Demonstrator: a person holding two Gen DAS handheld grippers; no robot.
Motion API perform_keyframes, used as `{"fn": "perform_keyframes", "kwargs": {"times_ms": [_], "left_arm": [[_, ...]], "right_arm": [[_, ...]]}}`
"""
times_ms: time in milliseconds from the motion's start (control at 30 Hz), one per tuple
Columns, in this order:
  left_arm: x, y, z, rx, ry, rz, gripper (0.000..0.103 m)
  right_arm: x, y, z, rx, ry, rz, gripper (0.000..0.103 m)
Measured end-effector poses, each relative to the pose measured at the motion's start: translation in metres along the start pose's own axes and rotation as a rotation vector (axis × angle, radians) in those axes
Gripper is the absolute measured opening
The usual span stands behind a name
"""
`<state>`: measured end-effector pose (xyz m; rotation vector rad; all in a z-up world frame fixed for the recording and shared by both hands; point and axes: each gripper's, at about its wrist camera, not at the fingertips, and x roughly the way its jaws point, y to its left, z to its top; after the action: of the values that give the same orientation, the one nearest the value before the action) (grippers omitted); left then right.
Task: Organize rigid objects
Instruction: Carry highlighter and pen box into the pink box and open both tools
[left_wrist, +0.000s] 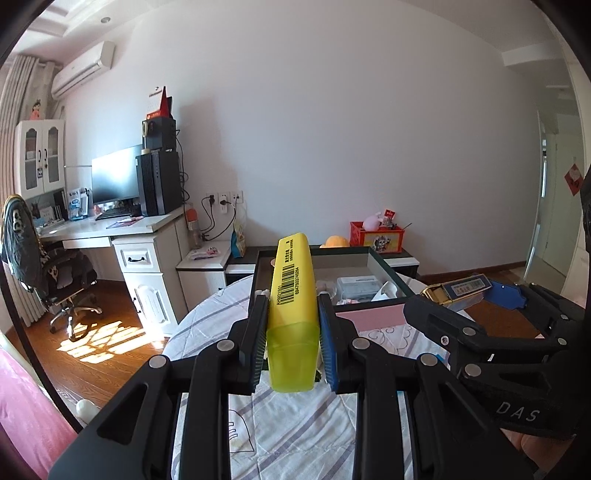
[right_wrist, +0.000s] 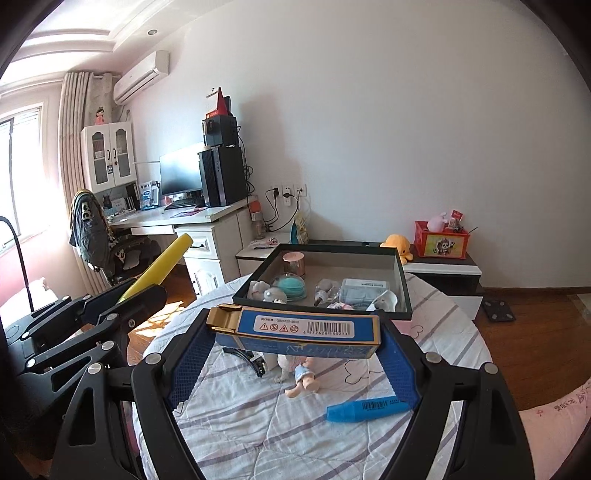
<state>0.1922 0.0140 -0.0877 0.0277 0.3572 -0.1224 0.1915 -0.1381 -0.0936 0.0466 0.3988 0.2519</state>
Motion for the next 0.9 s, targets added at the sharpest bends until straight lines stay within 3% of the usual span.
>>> {"fn": "perform_keyframes", "kwargs": {"times_ms": [267,433,600,900], "left_arm": [[0.015,-0.004,0.013,0.021,-0.018,0.000,0.026],[0.049,-0.005,0.026,0.043,0.003,-0.006,0.026],[0.111,-0.008,0.042,0.076,0.052,-0.011,0.026],[0.256,-0.011,0.045,0.117,0.274,-0.071,0.026]], "right_arm": [[0.012,-0.004,0.018,-0.017,-0.019,-0.004,0.084],[0.036,-0.013,0.029,-0.040,-0.009,-0.025,0.084],[0.086,-0.031,0.048,-0.055,0.024,-0.046,0.084],[0.209,-0.079,0.055,-0.044,0.190,-0.065,0.084]]}}
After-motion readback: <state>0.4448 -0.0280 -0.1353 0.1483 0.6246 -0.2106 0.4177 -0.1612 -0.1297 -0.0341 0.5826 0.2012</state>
